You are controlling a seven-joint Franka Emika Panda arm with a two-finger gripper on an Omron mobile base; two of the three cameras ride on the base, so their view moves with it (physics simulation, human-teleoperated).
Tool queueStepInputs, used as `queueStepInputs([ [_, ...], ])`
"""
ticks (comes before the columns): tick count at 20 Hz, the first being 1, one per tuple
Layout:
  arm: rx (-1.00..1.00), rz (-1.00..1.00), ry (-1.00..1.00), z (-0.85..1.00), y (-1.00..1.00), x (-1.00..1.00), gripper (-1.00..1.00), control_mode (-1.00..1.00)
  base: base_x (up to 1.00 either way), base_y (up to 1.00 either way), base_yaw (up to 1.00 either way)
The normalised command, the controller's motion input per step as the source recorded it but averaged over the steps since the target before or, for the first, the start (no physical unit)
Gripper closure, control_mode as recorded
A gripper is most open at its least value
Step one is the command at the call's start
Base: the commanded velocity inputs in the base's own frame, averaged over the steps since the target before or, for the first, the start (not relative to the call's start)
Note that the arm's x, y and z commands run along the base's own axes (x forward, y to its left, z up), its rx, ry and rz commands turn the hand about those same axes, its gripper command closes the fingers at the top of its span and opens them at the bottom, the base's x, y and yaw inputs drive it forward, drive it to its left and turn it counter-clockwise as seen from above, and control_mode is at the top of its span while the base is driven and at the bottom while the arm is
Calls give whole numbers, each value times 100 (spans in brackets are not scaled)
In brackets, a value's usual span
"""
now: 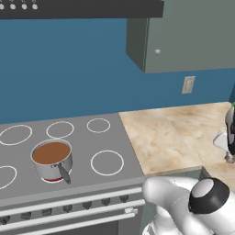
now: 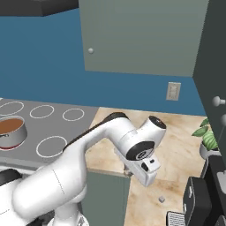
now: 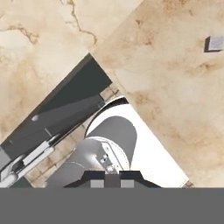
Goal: Pick up the sugar cube(s) and place them in the saucepan with hot chocolate.
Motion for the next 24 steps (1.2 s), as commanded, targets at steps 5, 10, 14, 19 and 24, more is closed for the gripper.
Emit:
queueStepInputs([
  [5, 0, 13, -26, 26, 96, 1, 100, -100, 0, 0, 0],
  [10, 0, 16, -21, 46, 100, 19, 100, -100, 0, 0, 0],
  [14, 0, 26, -9, 51, 94, 47, 100, -100, 0, 0, 0],
  [19, 0, 29, 0, 55, 77, 48, 100, -100, 0, 0, 0],
  [24, 0, 35, 12, 38, 62, 53, 100, -100, 0, 0, 0],
])
